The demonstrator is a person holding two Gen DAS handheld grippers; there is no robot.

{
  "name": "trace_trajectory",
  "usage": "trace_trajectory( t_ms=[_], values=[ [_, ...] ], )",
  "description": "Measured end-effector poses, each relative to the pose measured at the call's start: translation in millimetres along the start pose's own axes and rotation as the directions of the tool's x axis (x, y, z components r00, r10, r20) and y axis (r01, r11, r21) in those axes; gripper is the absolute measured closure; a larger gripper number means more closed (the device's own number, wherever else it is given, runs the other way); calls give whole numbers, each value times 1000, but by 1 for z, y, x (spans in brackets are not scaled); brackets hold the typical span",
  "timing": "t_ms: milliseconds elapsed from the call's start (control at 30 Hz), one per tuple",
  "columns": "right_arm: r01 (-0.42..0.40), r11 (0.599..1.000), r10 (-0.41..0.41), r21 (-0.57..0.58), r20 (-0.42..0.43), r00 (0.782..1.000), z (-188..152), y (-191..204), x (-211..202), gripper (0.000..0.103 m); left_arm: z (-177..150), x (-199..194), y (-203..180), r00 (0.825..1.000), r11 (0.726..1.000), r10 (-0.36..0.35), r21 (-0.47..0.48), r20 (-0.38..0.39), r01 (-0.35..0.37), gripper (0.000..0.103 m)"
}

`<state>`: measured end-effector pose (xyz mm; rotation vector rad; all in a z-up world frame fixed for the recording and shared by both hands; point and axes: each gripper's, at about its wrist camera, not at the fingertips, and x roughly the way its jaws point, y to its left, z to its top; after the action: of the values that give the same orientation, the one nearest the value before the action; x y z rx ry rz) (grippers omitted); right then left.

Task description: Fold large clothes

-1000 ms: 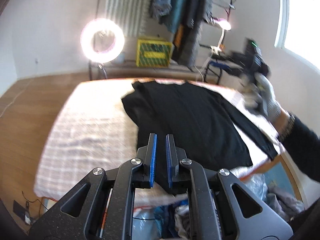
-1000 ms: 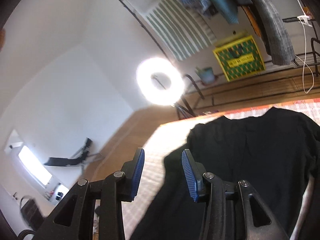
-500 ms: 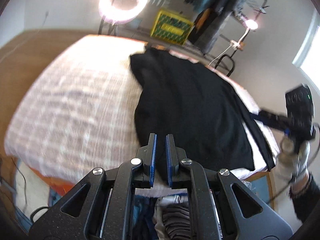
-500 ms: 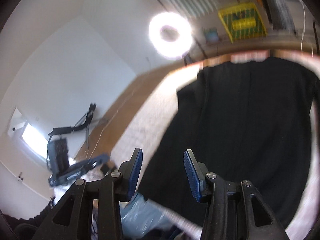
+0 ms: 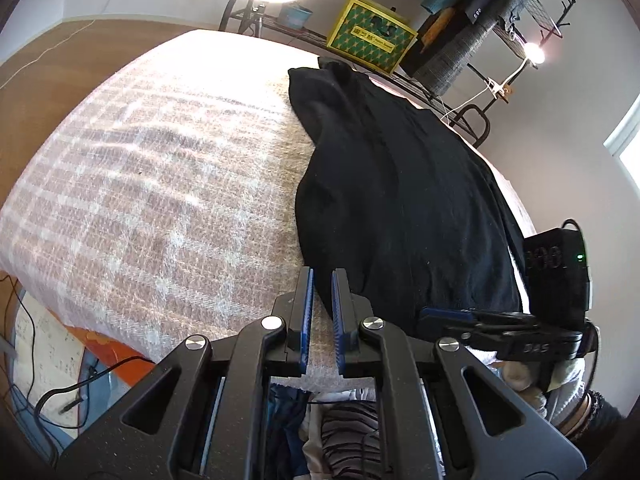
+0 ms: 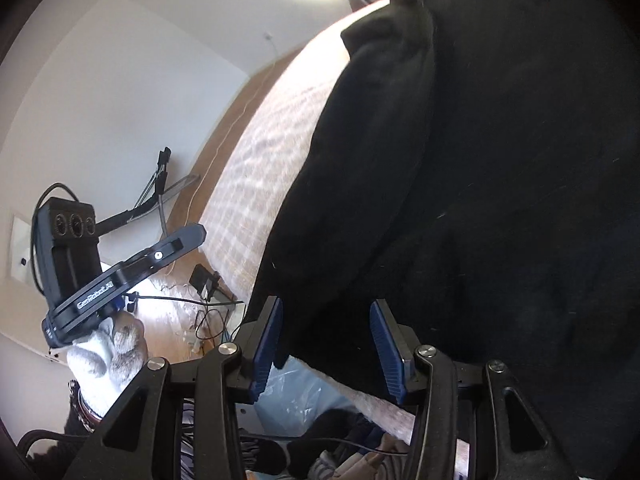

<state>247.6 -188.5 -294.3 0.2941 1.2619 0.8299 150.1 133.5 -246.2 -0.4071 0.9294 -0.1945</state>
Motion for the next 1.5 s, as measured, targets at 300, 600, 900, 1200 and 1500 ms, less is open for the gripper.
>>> trace_trajectory(
  t_ms=[300, 600, 900, 1200, 1500],
  values=[
    [-86, 996, 85, 28, 56, 995, 9, 6, -33, 103, -2, -4, 4, 1000, 1000, 14, 5, 9, -14, 96],
    [4, 997, -8, 75, 46, 999, 0, -36, -47, 103, -12, 10, -9, 999, 1000, -8, 24, -45, 9, 96],
    [23, 996, -33, 90, 111, 993, -1, -46, -62, 103, -40, 35, -14, 990, 998, -53, -32, -131, 49, 96],
    [57, 998, -59, 40, 46, 997, -6, -48, -49, 98, -43, 46, -29, 988, 997, -71, -46, -138, 65, 69],
    [95, 995, -94, -6, 54, 994, -4, -34, -55, 98, -28, 78, -56, 984, 986, 144, 104, -108, -132, 66]
  ],
)
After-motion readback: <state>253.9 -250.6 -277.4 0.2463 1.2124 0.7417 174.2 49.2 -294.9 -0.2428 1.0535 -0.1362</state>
